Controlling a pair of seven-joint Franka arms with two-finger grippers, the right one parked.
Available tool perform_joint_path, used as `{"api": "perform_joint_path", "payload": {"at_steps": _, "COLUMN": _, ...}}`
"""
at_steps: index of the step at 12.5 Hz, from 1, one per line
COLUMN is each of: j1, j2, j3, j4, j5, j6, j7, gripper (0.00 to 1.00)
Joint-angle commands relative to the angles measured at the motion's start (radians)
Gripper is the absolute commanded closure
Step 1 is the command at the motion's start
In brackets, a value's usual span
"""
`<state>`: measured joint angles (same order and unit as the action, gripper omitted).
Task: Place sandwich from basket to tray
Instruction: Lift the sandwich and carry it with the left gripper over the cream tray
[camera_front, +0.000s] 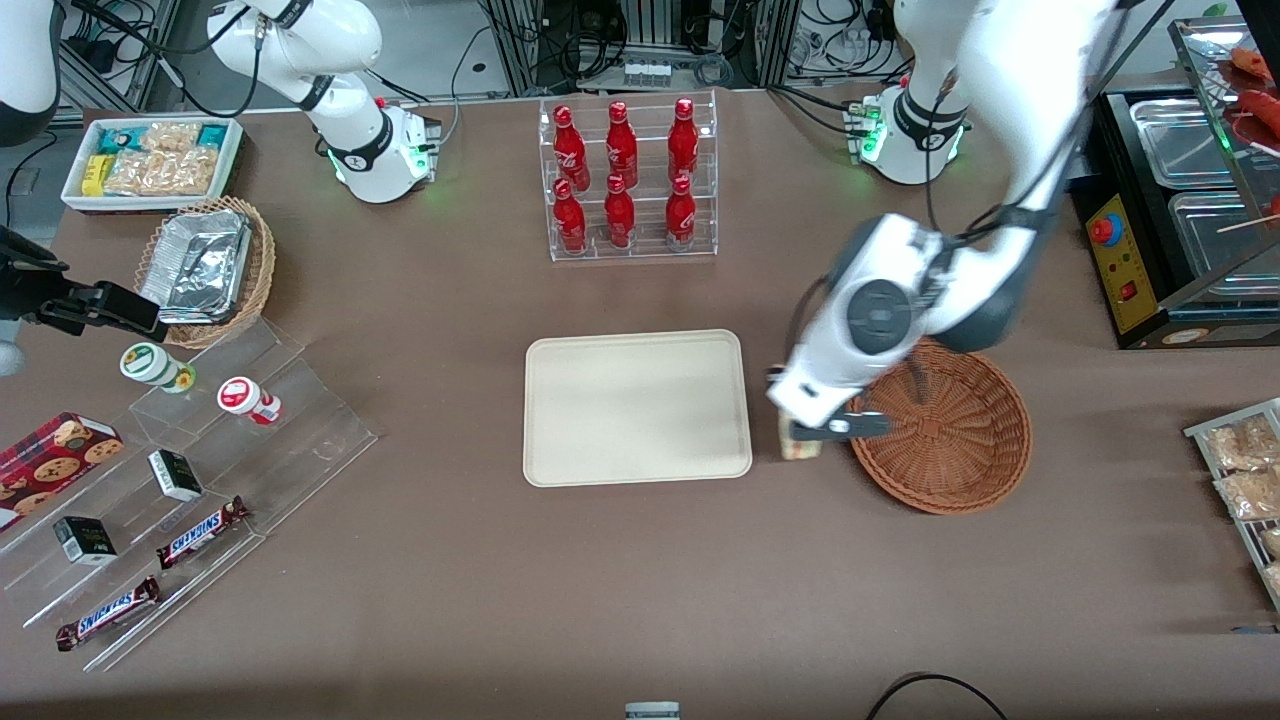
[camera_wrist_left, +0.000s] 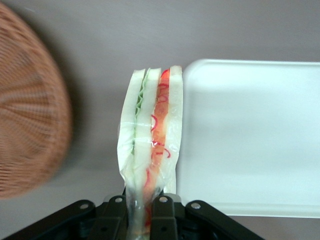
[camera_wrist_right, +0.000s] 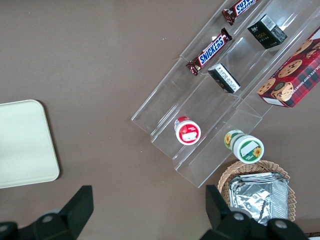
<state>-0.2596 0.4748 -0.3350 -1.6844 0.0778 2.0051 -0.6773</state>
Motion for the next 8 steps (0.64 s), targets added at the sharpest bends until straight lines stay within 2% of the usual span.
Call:
{"api": "perform_joint_path", "payload": {"at_steps": 1, "j1": -0.119, "j2": 0.134, "j3": 0.007, "j4": 0.167, "j5": 0.013, "j6": -0.025, "j7": -0.119, "gripper": 1.00}}
{"api": "perform_joint_path", "payload": {"at_steps": 4, "j1": -0.223, "j2": 0.247, "j3": 0.014, "j4": 0.308, "j5": 0.017, "j6": -0.023, "j7": -0.234, "gripper": 1.00}}
{"api": "perform_joint_path", "payload": {"at_steps": 6, "j1": -0.269, "j2": 0.306, "j3": 0.024, "j4": 0.376, "j5": 0.080, "j6": -0.023, "j7": -0.313, "gripper": 1.00}}
{"api": "perform_joint_path", "payload": {"at_steps": 8, "j1": -0.308, "j2": 0.349, "j3": 0.025, "j4": 0.429, "j5": 0.103, "j6": -0.023, "j7": -0.355, "gripper": 1.00}}
